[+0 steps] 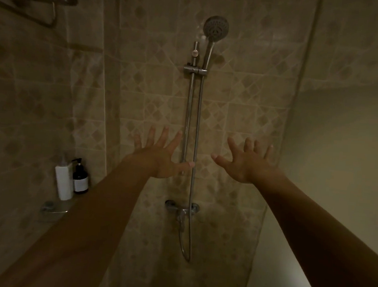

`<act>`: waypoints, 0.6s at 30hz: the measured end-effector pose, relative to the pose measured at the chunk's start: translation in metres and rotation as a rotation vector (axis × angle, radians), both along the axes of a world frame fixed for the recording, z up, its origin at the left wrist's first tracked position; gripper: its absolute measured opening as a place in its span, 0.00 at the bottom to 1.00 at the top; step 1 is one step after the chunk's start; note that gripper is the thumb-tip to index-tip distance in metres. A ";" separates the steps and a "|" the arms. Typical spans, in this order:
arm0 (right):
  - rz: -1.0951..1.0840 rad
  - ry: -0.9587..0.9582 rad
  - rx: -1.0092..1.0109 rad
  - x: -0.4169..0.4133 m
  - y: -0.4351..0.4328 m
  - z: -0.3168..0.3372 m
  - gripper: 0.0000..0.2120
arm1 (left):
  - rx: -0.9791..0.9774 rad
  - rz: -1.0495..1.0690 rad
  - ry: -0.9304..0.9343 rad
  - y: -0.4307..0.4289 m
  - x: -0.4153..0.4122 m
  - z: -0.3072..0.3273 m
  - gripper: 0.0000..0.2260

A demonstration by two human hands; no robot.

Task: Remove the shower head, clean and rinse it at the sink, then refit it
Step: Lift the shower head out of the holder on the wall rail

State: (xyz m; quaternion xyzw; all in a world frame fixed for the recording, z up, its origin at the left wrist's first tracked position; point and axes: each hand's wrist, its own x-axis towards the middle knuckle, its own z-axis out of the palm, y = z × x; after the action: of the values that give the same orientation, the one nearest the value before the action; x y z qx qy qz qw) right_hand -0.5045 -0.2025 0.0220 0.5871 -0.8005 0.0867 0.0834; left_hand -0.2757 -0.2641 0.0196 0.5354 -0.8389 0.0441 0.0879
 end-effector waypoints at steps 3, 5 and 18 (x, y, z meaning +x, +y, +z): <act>0.000 0.009 0.005 0.001 -0.026 -0.004 0.44 | -0.020 -0.027 0.004 -0.023 0.000 -0.001 0.45; -0.003 0.004 -0.005 0.003 -0.045 -0.003 0.44 | -0.020 -0.033 0.017 -0.041 0.001 0.001 0.44; -0.053 0.012 -0.067 0.016 -0.176 0.025 0.44 | -0.048 -0.101 0.032 -0.186 0.015 0.027 0.45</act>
State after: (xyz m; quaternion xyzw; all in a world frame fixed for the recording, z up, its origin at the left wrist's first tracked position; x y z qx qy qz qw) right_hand -0.4889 -0.3790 0.0465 0.5632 -0.8118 0.1076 0.1101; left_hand -0.2606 -0.4497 0.0465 0.4907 -0.8620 0.0512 0.1161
